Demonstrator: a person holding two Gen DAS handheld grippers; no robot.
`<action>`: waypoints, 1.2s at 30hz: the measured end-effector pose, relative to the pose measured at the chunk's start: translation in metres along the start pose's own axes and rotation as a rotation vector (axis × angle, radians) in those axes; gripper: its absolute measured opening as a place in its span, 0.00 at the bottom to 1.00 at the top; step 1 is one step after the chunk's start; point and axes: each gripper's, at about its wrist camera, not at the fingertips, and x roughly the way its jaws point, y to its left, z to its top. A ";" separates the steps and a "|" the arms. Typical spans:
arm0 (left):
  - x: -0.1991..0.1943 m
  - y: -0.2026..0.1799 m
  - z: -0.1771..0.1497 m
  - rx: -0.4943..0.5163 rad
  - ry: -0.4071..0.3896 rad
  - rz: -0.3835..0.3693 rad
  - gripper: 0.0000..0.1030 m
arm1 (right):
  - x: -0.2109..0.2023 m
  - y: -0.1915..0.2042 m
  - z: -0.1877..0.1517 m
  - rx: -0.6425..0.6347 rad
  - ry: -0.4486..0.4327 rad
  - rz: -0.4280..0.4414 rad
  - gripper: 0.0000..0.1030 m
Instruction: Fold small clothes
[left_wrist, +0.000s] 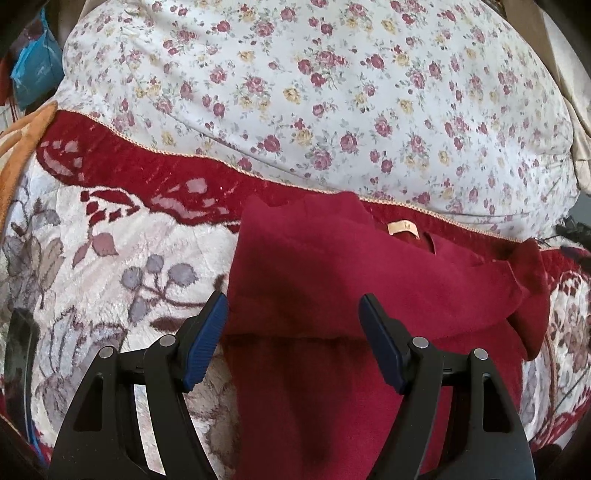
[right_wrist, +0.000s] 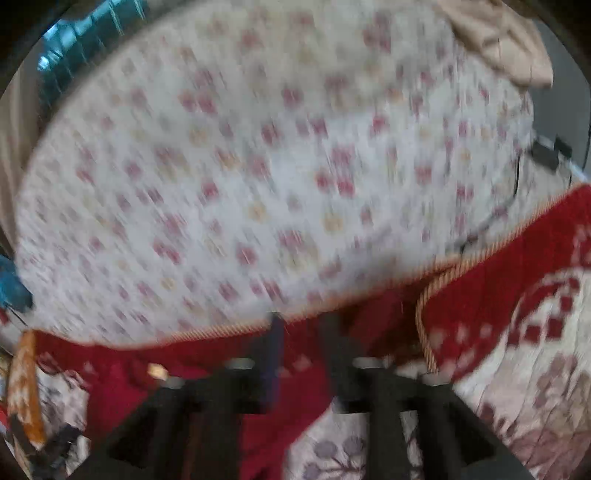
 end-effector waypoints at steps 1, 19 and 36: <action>0.001 0.000 -0.001 0.002 0.004 0.001 0.72 | 0.011 -0.006 -0.008 0.023 0.028 -0.007 0.68; -0.003 0.002 0.004 -0.011 -0.009 0.002 0.71 | -0.006 -0.095 -0.001 0.334 -0.144 0.232 0.06; -0.013 0.020 0.008 -0.060 -0.024 0.006 0.71 | 0.010 0.178 -0.099 -0.348 0.048 0.408 0.06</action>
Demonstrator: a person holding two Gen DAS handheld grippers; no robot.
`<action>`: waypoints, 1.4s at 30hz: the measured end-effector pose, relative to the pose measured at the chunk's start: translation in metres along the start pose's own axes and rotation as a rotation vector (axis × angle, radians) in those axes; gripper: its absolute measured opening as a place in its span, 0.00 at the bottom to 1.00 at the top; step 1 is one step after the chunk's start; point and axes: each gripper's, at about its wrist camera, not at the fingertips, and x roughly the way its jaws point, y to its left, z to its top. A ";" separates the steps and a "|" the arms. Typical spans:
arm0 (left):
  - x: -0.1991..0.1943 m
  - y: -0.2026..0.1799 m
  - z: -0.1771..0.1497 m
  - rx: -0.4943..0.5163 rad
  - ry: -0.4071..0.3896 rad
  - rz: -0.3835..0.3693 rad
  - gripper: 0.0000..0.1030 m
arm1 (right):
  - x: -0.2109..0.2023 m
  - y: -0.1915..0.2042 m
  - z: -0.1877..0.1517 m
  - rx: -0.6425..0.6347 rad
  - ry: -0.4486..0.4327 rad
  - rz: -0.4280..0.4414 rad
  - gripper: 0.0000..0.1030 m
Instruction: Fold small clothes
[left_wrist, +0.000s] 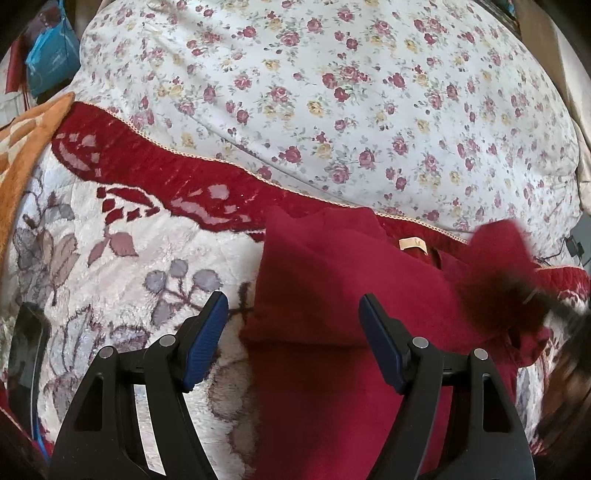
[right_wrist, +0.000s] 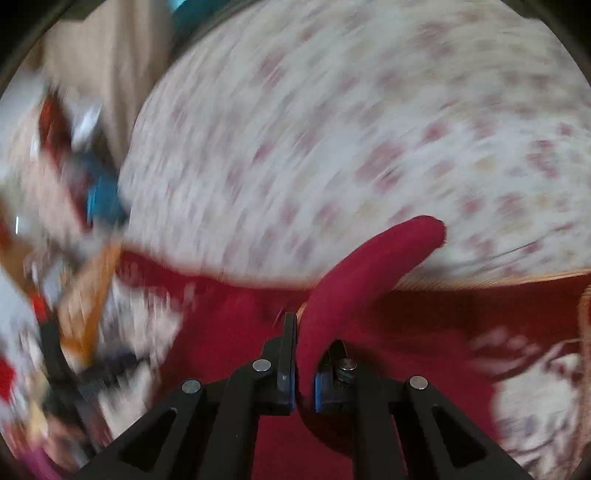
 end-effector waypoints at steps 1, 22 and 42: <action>0.000 0.001 0.000 0.003 -0.001 0.001 0.71 | 0.022 0.018 -0.015 -0.053 0.063 -0.001 0.06; 0.022 -0.052 -0.017 0.078 0.123 -0.171 0.71 | -0.037 -0.007 -0.077 0.036 0.099 0.061 0.48; -0.022 -0.070 0.033 0.109 -0.047 -0.193 0.07 | -0.085 -0.086 -0.074 0.279 -0.079 -0.078 0.50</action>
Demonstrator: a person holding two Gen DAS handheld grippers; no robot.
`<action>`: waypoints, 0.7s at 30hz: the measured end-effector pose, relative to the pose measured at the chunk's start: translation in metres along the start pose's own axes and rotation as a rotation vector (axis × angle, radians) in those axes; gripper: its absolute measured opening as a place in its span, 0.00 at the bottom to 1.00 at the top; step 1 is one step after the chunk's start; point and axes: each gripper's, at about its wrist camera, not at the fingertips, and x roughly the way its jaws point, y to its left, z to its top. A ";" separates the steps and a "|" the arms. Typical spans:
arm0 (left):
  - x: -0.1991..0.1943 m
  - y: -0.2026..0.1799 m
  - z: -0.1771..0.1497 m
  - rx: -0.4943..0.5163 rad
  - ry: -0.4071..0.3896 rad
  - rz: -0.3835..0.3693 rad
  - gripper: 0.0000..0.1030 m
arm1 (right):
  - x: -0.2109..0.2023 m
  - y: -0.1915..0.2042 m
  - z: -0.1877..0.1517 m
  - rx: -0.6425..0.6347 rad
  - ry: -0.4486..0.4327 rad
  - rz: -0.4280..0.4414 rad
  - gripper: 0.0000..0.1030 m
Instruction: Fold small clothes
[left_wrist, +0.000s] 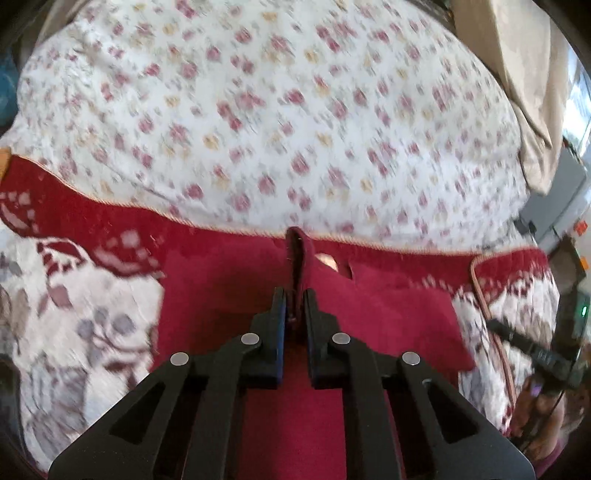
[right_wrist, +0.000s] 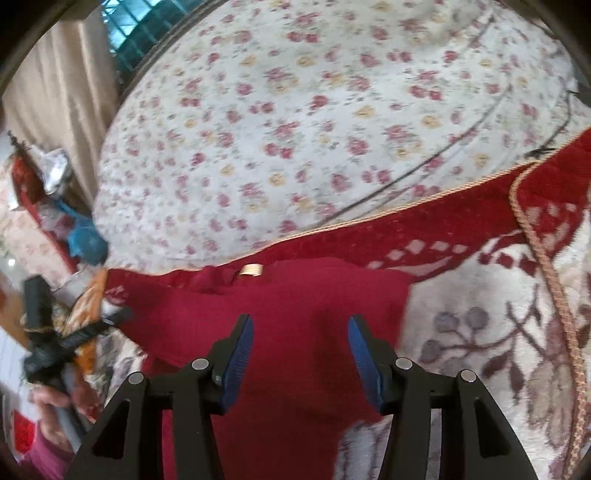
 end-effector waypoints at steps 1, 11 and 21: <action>0.003 0.010 0.003 -0.024 0.004 0.007 0.07 | 0.002 -0.004 0.000 0.006 0.003 -0.019 0.50; 0.058 0.066 -0.033 -0.122 0.134 0.106 0.07 | 0.062 -0.038 0.005 0.095 0.152 -0.161 0.77; 0.069 0.057 -0.042 -0.087 0.153 0.126 0.09 | 0.091 -0.026 0.013 -0.065 0.133 -0.243 0.11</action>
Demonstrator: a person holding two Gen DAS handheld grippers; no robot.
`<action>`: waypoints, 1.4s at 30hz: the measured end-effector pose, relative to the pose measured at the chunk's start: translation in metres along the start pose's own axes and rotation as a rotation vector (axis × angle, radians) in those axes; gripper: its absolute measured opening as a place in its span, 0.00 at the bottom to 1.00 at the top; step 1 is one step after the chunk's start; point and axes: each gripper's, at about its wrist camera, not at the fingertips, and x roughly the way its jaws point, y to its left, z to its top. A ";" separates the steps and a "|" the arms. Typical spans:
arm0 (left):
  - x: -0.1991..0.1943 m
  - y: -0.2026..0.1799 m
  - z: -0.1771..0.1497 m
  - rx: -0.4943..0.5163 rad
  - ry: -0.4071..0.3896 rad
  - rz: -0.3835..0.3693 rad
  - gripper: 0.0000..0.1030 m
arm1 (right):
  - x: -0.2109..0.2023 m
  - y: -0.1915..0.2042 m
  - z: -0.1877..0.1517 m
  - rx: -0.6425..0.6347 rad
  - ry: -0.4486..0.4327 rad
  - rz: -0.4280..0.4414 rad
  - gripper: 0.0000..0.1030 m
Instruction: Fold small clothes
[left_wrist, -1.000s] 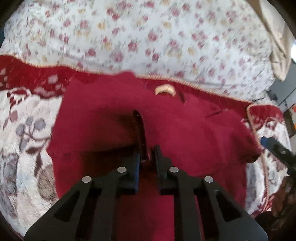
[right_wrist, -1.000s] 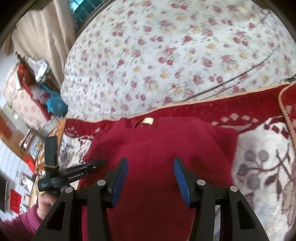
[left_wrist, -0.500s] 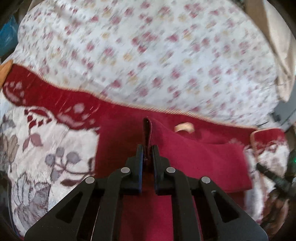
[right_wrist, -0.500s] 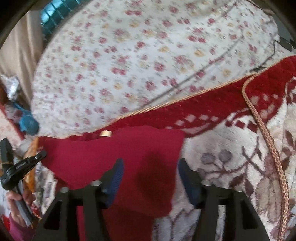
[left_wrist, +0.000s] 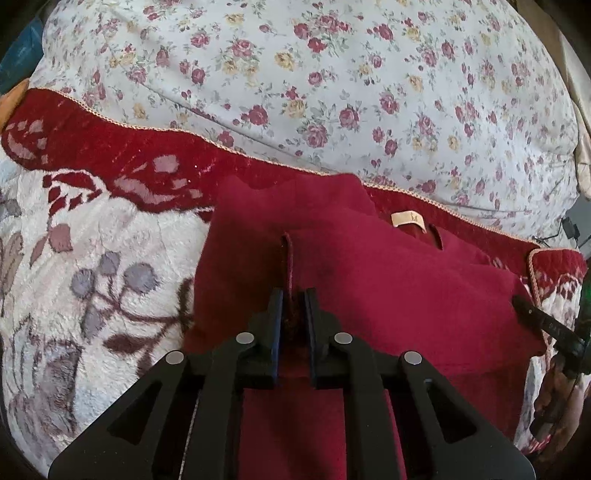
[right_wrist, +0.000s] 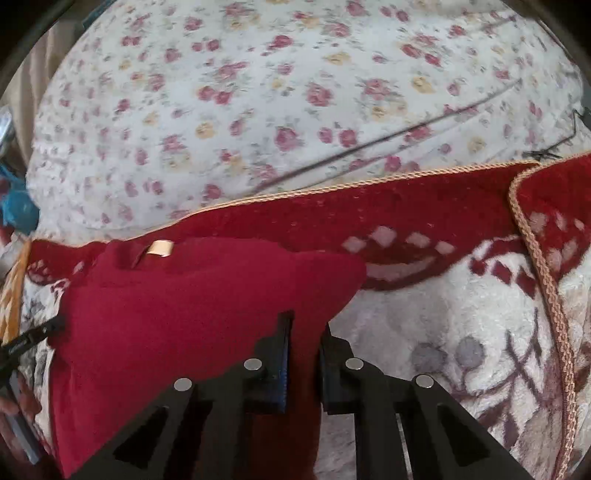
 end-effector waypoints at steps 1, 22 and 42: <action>0.000 -0.001 -0.001 0.004 -0.003 0.008 0.09 | 0.003 -0.005 -0.002 0.020 0.014 0.014 0.11; -0.015 -0.007 -0.003 0.079 -0.044 0.080 0.38 | -0.051 0.044 -0.032 -0.122 0.009 0.028 0.43; 0.006 0.002 0.000 0.070 -0.034 0.099 0.51 | 0.017 0.057 -0.001 -0.161 0.021 -0.124 0.55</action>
